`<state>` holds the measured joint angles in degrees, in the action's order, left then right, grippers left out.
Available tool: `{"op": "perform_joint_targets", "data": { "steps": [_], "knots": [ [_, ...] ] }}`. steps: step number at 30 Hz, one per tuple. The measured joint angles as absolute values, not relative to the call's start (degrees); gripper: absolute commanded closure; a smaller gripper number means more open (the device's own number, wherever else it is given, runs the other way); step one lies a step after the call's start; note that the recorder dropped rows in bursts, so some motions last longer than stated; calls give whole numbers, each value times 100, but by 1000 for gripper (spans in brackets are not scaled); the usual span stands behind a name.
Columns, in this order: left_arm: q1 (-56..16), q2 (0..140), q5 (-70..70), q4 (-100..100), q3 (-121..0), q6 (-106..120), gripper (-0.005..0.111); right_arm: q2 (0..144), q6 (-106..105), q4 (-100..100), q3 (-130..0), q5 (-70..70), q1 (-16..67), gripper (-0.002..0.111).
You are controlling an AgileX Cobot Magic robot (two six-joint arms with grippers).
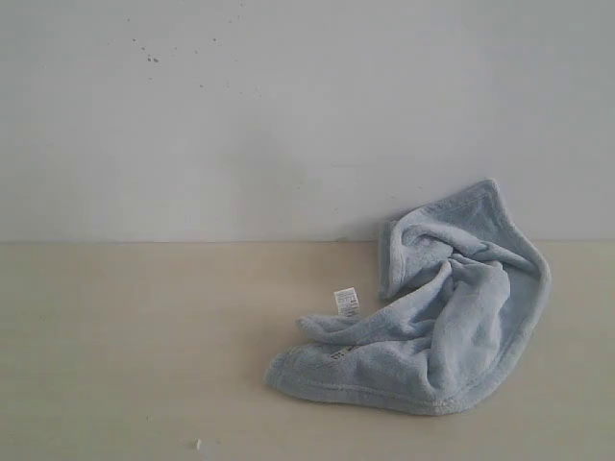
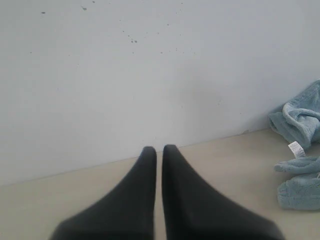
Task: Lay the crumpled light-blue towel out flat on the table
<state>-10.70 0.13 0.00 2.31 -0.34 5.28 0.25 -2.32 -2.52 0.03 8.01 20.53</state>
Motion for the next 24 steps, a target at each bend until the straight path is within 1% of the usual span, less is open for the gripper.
{"op": "perform_joint_targets", "data": {
  "steps": [18, 24],
  "knots": [
    [-1070, 13, 0, 231, -34, 528, 103, 25, -232, -252, 3, 580, 2053, 108],
    [-1070, 13, 0, 231, -34, 528, 103, 25, 1038, -252, 3, 0, 2053, 108]
  ]
}}
